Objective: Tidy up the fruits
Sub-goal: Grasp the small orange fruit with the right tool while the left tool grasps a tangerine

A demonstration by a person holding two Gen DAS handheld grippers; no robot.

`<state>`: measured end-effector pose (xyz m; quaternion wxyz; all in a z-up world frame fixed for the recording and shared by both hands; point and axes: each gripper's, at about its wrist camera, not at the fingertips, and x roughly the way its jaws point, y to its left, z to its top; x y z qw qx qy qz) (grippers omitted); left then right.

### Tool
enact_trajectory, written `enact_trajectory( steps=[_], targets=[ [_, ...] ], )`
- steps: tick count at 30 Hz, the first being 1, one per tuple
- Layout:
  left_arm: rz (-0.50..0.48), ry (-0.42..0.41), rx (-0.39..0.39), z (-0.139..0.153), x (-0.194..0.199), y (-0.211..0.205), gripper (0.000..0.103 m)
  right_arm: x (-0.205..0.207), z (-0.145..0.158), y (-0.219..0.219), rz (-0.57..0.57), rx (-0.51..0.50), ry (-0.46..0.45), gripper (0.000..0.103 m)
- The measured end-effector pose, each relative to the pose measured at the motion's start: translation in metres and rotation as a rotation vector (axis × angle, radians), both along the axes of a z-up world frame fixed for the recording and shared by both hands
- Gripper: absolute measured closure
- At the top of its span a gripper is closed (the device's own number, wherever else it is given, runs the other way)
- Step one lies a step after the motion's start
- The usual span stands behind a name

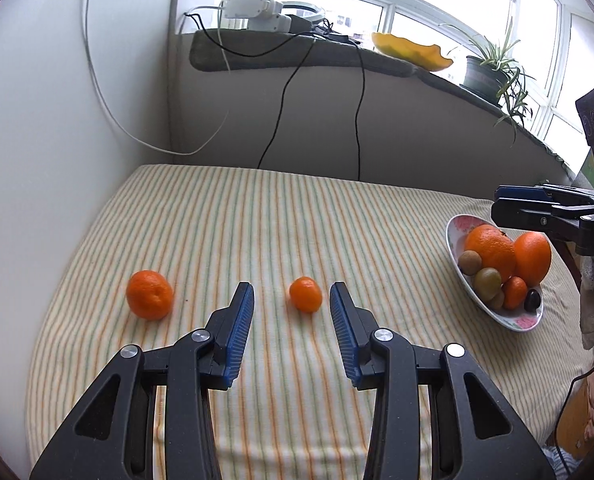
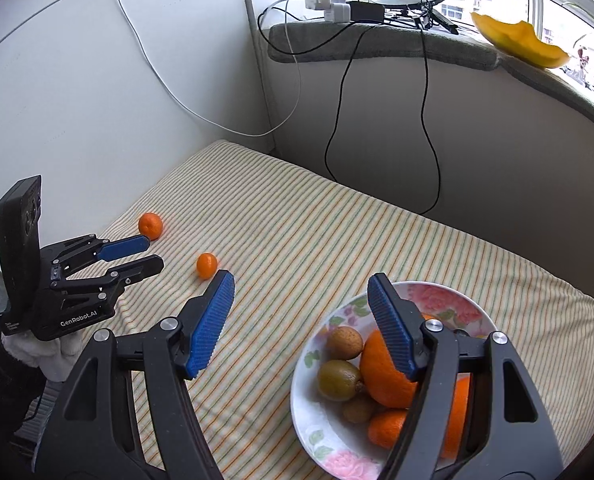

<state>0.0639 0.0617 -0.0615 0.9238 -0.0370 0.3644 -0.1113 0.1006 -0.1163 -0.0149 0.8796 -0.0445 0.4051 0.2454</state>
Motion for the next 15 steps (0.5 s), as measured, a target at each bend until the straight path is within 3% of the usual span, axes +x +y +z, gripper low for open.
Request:
enact_trajectory(
  steps=[15],
  targets=[
    [0.144, 0.007, -0.001, -0.014, -0.001, 0.065, 0.065, 0.004, -0.025, 0.072, 0.105, 0.002, 0.037, 0.031]
  ],
)
